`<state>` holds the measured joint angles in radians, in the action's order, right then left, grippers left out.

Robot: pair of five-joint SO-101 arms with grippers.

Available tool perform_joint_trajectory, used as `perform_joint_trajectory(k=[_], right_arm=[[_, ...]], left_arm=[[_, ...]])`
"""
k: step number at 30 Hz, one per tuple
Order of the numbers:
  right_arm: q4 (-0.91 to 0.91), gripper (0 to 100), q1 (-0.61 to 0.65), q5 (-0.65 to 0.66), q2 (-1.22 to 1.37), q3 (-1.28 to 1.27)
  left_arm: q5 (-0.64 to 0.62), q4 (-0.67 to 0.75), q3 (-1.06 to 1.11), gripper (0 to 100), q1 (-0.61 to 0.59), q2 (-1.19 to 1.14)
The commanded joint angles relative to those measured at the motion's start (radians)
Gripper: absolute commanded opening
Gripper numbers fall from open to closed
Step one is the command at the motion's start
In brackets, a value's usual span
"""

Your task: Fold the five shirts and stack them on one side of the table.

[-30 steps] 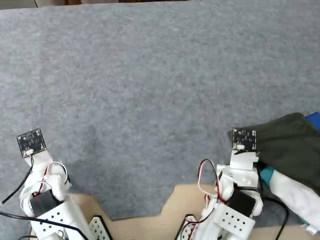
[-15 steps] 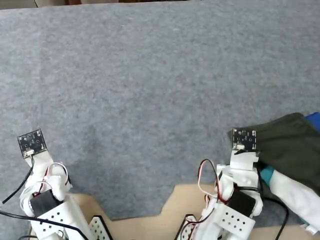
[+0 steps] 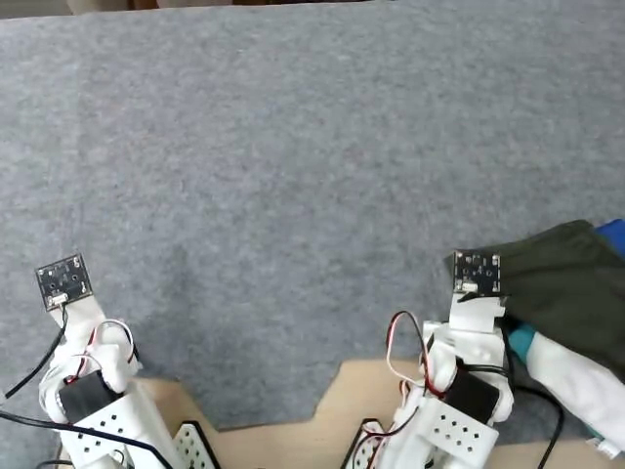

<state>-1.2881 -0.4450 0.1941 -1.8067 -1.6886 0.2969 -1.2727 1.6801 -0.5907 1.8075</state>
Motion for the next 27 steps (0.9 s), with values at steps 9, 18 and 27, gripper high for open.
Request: perform_joint_trajectory(k=[9,18,27], right_arm=[[-0.005,0.5,-0.015,0.006,-0.056,-0.002],[-0.005,0.5,-0.015,0.006,-0.056,-0.002],[-0.005,0.5,-0.015,0.006,-0.056,-0.002]], left_arm=[[0.0,-0.003,0.012,2,0.003,0.007],[0.003,-0.003,0.012,2,0.005,0.005],[0.005,-0.003,0.012,2,0.04,0.004]])
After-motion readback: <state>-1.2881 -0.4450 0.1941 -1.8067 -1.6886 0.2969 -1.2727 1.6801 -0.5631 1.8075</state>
